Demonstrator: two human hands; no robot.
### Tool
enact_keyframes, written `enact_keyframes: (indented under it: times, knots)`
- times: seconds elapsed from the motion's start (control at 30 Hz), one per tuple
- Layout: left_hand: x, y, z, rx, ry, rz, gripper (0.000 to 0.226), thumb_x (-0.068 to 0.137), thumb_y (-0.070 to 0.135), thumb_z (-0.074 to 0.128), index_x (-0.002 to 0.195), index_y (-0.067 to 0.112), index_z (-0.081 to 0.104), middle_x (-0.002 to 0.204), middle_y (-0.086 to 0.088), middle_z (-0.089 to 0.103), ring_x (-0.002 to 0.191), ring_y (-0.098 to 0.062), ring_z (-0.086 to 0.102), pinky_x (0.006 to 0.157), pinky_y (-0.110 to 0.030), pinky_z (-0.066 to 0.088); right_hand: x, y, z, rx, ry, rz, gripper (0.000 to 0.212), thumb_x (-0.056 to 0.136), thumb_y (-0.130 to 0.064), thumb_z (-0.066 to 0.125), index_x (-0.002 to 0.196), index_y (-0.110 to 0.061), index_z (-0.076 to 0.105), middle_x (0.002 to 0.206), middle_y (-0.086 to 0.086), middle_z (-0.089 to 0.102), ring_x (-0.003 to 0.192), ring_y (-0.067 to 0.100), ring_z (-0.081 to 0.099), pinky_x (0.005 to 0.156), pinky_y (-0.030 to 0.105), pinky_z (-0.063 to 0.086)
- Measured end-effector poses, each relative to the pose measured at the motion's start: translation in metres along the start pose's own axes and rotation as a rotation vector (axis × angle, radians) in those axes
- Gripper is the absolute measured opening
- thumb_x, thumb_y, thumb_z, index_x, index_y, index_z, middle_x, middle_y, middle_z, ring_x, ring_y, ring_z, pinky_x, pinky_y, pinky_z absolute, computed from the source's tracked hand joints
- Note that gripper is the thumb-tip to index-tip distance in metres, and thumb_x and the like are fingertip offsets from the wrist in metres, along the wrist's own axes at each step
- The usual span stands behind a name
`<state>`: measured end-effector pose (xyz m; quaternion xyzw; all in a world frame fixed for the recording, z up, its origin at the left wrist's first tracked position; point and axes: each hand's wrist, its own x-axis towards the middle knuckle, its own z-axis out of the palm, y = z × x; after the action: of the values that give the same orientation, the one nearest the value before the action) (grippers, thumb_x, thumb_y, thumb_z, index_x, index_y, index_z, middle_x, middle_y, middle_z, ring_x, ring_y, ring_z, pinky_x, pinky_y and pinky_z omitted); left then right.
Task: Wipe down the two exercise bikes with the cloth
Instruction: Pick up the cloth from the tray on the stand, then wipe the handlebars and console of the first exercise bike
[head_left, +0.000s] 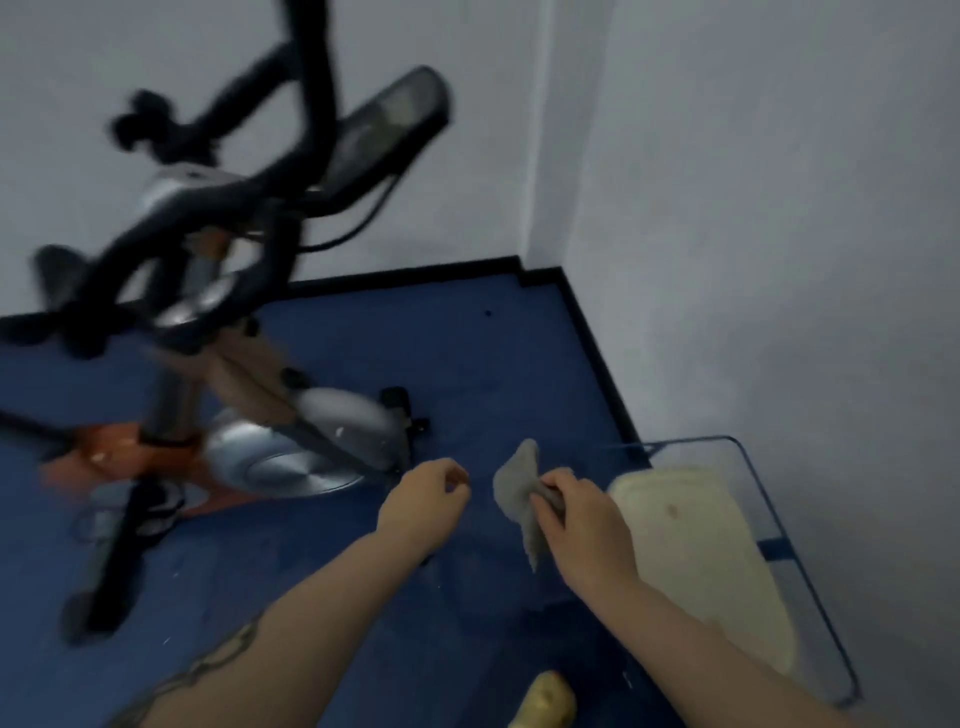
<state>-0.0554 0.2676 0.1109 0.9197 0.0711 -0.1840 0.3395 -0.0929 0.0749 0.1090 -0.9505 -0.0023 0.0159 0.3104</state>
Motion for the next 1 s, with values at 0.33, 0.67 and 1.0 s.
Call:
enact_keyframes:
  times: [0.33, 0.67, 1.0]
  knots:
    - [-0.117, -0.216, -0.171, -0.078, 0.260, -0.197, 0.013, 0.091, 0.026, 0.054, 0.094, 0.034, 0.064, 0.101, 0.006, 0.067, 0.091, -0.017, 0.063, 0.079, -0.039, 0.056, -0.025, -0.226, 0.128, 0.078, -0.168, -0.269, 0.012, 0.095, -0.037, 0.054, 0.089, -0.026, 0.056, 0.076, -0.007, 0.059, 0.070, 0.008, 0.055, 0.058, 0.029, 0.046]
    - [-0.184, -0.380, -0.281, -0.152, 0.334, -0.292, 0.018, 0.096, 0.029, 0.051, 0.108, 0.031, 0.065, 0.098, 0.012, 0.059, 0.087, -0.008, 0.058, 0.072, -0.027, 0.052, -0.062, -0.404, 0.238, 0.323, -0.219, -0.256, 0.014, 0.094, -0.035, 0.058, 0.082, -0.028, 0.059, 0.067, -0.010, 0.062, 0.066, 0.003, 0.058, 0.051, 0.025, 0.044]
    - [-0.126, -0.476, -0.398, -0.192, 0.396, -0.315, 0.016, 0.094, 0.027, 0.055, 0.106, 0.026, 0.066, 0.100, 0.008, 0.064, 0.088, -0.012, 0.060, 0.074, -0.029, 0.051, 0.004, -0.528, 0.342, 0.334, -0.305, -0.282, 0.006, 0.095, -0.030, 0.059, 0.098, -0.027, 0.062, 0.087, -0.010, 0.066, 0.083, 0.006, 0.061, 0.069, 0.025, 0.050]
